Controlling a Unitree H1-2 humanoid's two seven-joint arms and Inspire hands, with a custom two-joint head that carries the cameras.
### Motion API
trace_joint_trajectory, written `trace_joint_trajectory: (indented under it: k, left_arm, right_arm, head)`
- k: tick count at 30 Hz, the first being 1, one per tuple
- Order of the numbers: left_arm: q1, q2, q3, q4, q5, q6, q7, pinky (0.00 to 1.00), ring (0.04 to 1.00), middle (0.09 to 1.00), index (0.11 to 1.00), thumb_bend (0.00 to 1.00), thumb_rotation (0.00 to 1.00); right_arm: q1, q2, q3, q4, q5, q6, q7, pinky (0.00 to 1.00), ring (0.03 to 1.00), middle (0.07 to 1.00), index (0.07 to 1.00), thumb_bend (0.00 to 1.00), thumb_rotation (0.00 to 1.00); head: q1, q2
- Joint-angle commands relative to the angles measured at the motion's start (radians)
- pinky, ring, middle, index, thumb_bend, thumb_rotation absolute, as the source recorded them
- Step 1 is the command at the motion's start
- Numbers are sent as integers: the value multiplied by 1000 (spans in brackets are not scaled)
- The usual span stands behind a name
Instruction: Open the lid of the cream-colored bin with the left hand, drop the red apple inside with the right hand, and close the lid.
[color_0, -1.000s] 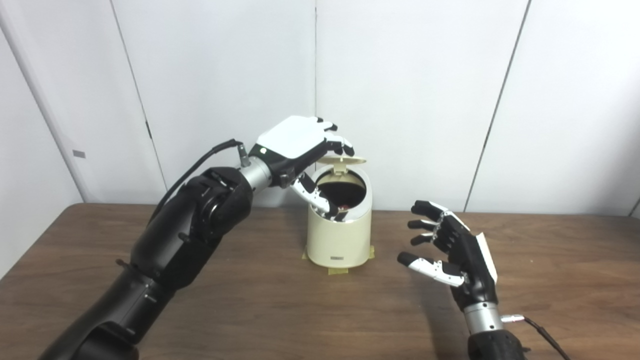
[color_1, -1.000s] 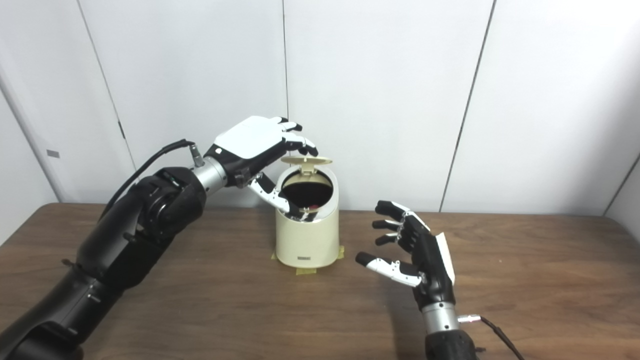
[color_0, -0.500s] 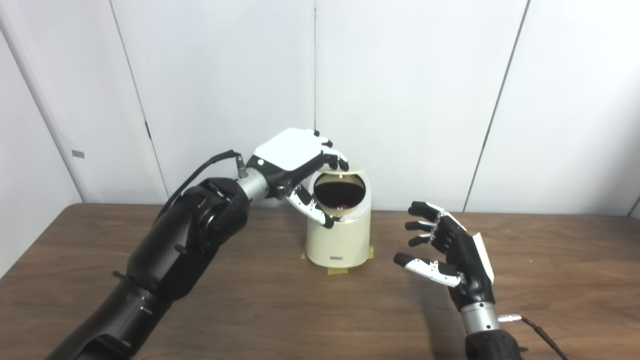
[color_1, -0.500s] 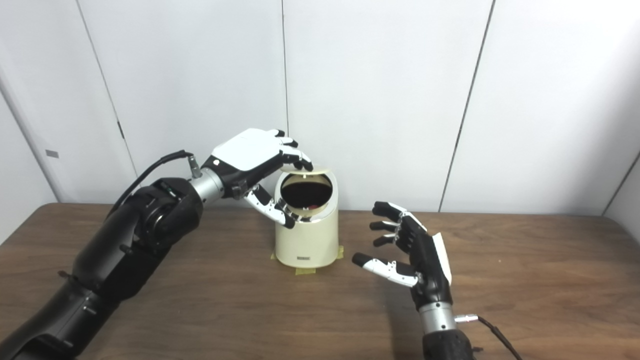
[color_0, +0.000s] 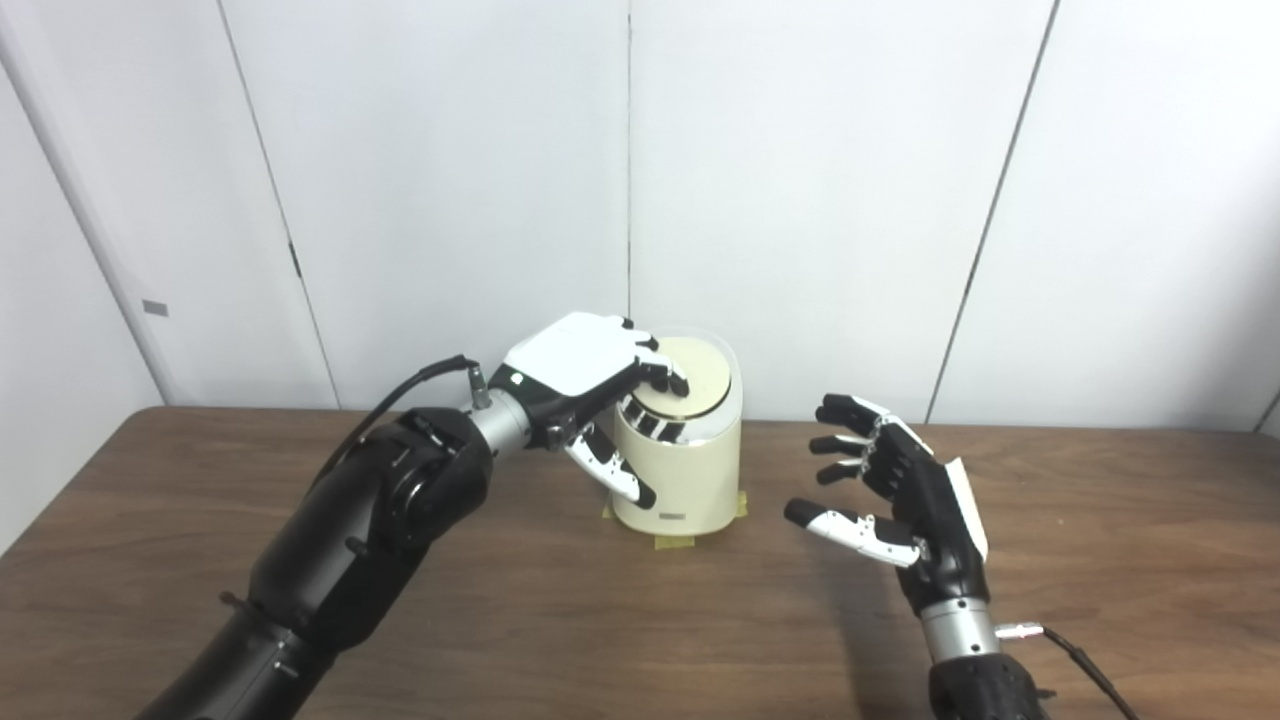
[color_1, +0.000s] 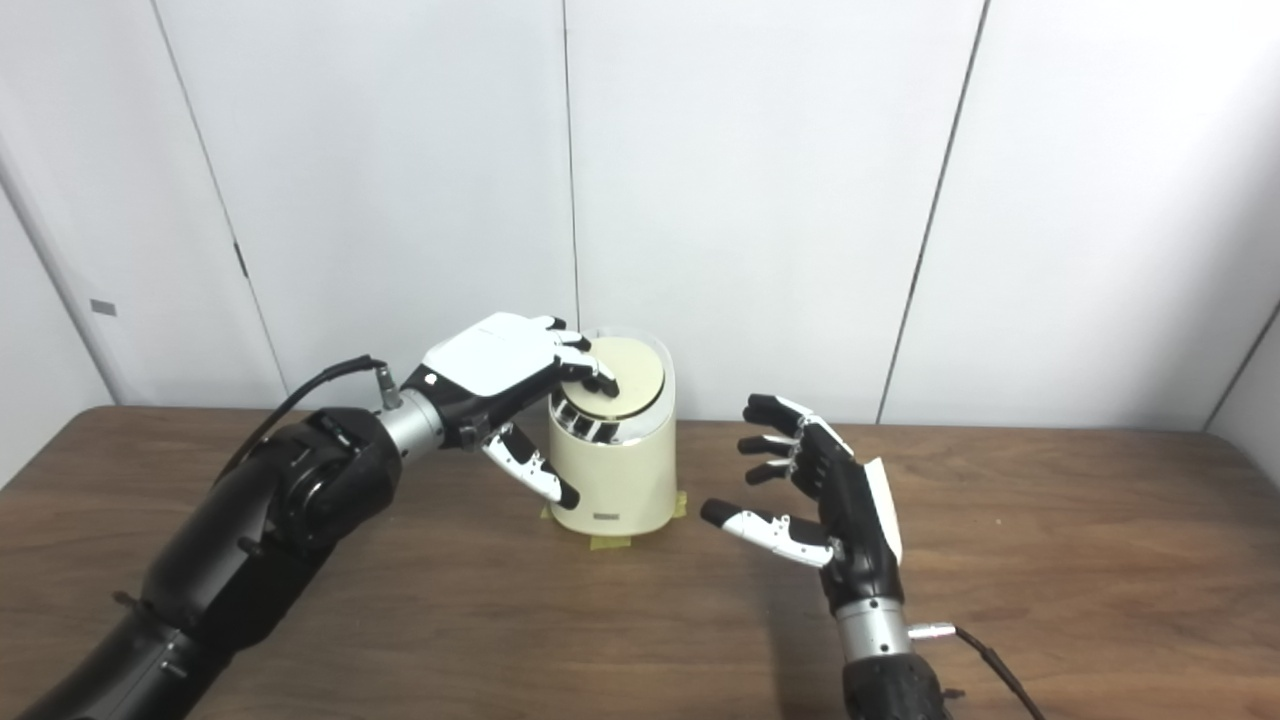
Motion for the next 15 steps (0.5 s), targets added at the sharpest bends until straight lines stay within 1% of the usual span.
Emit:
trace_joint_trajectory:
  k: [1,4,7,11,15]
  left_arm:
    - [-28,2,2,-32,14,-12,23,976,916,755,771,960,358]
    - [-14,-1,-8,-40,23,-17,21,982,911,757,766,959,346]
    - [-1,-7,-35,-34,69,-21,31,980,909,781,788,944,355]
    - [14,-15,-95,-21,166,-5,28,992,951,861,863,927,371]
    - [28,-21,-128,-10,223,7,27,1000,993,882,874,948,354]
  right_arm:
    - [-39,4,-3,-26,15,-16,1,514,653,746,736,841,246]
    - [-41,4,-2,-28,7,-9,-5,512,655,747,733,848,257]
    - [-41,6,0,-36,5,-1,-6,507,650,741,732,851,264]
    - [-40,6,1,-37,6,-3,-4,503,648,741,728,856,273]
    - [-38,9,-1,-50,6,13,-7,502,646,736,726,867,281]
  head:
    - [0,2]
    - [-1,4]
    - [-1,6]
    - [-4,8]
    - [-6,13]
